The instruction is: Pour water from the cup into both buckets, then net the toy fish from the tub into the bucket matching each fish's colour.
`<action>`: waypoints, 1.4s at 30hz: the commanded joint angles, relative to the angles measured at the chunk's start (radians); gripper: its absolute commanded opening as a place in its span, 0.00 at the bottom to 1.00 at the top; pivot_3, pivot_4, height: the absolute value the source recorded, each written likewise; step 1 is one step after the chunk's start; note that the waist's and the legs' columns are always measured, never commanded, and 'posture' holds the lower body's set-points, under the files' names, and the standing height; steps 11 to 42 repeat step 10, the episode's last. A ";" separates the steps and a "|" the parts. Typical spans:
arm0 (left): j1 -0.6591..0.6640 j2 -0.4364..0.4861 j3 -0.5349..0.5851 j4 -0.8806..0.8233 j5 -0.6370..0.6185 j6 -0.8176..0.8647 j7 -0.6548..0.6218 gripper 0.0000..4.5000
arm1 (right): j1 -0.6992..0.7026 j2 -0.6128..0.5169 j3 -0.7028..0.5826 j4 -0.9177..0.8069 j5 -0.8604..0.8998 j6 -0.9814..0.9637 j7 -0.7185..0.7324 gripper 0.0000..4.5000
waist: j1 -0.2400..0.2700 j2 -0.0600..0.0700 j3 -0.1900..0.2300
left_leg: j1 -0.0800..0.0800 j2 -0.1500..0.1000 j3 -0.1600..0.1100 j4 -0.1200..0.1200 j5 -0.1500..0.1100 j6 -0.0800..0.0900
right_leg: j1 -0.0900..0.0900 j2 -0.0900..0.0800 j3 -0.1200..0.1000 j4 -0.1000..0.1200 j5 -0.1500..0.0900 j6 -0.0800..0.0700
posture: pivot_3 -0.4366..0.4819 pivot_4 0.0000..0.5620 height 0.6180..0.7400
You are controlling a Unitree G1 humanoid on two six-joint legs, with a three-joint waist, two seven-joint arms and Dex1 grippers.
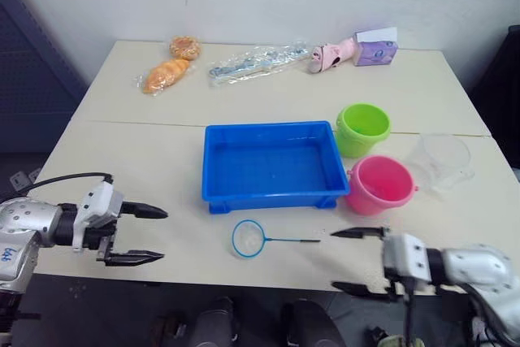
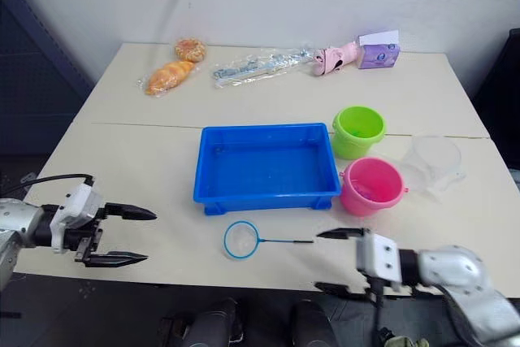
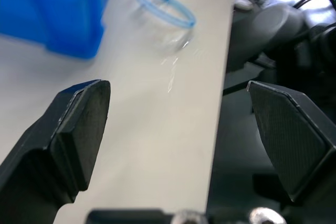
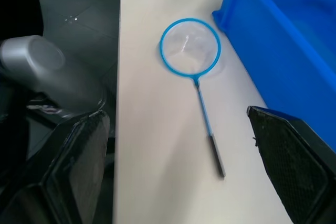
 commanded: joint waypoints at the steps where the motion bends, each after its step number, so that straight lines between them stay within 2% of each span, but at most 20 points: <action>1: 0.013 0.008 0.041 0.097 0.071 -0.145 0.022 1.00 | 0.141 0.010 -0.293 -0.084 0.126 0.017 0.074 0.99 | -0.004 0.000 0.000 | 0.000 0.000 0.000 0.000 0.000 0.000 | 0.000 0.000 0.000 -0.001 0.000 0.000 | 0.48 0.27 1.00; 4: 0.006 -0.011 0.055 0.134 0.077 -0.181 0.053 1.00 | 0.218 0.042 -0.462 -0.024 0.176 -0.004 0.140 0.99 | -0.006 -0.003 -0.002 | 0.000 0.000 0.001 -0.001 -0.001 0.001 | 0.000 0.000 0.000 -0.002 0.000 0.000 | 0.48 0.27 1.00; 9: 0.005 -0.048 0.050 0.157 0.087 -0.217 0.093 1.00 | 0.229 0.081 -0.574 0.158 0.141 -0.110 0.227 0.99 | -0.007 -0.003 -0.002 | 0.000 0.000 0.001 -0.003 -0.001 0.001 | 0.000 -0.001 0.001 -0.004 0.000 0.000 | 0.48 0.27 1.00; 42: 0.010 -0.052 0.049 0.162 0.091 -0.220 0.099 1.00 | 0.213 0.089 -0.578 0.192 0.131 -0.133 0.226 0.99 | -0.007 -0.003 -0.002 | 0.001 0.000 0.001 -0.005 -0.001 0.001 | 0.000 -0.001 0.001 -0.004 0.000 0.000 | 0.48 0.27 1.00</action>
